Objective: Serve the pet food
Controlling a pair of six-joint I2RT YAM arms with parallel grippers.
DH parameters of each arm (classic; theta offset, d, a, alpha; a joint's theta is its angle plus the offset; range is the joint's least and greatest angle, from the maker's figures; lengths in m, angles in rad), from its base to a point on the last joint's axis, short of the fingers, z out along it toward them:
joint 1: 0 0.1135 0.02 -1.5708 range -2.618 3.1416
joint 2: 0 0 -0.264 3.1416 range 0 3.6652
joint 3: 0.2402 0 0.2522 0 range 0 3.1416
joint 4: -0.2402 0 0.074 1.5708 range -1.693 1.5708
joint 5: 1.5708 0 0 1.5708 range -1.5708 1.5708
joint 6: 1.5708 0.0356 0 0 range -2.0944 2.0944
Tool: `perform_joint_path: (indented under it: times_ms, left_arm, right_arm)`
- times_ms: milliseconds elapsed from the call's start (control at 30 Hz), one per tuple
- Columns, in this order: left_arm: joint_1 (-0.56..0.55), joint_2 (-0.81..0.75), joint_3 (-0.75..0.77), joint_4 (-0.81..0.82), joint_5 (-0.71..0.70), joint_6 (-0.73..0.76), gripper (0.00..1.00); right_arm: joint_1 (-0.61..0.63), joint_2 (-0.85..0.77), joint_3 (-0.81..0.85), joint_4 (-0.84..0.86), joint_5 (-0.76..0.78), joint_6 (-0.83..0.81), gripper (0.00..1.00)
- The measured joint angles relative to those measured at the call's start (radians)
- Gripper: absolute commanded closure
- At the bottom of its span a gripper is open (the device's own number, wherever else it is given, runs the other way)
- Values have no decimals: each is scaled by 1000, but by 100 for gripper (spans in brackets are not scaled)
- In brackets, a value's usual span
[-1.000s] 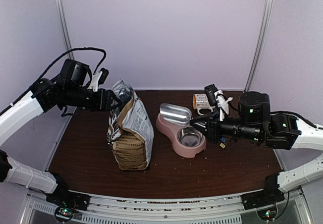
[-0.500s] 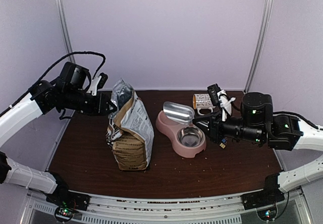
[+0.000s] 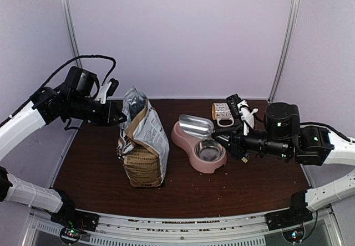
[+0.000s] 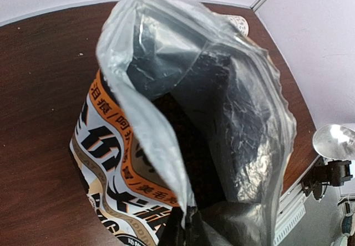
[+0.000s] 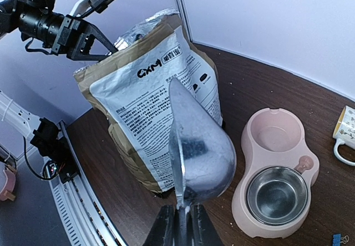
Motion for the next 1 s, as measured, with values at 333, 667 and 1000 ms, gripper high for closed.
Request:
perform_joint_path:
  times_ms: [333,667,1000]
  left_arm:
    - [-2,37,186,-217,-84,120,100]
    - [0,75,256,-297,-56,277,100]
    - [-91,135,301,-274,5,384,100]
  right_arm:
    - [50,49,82,-26,22,-32,100]
    - [63,74,102,-30,26,-34,100]
    - [63,76,185,-47,0,-41,100]
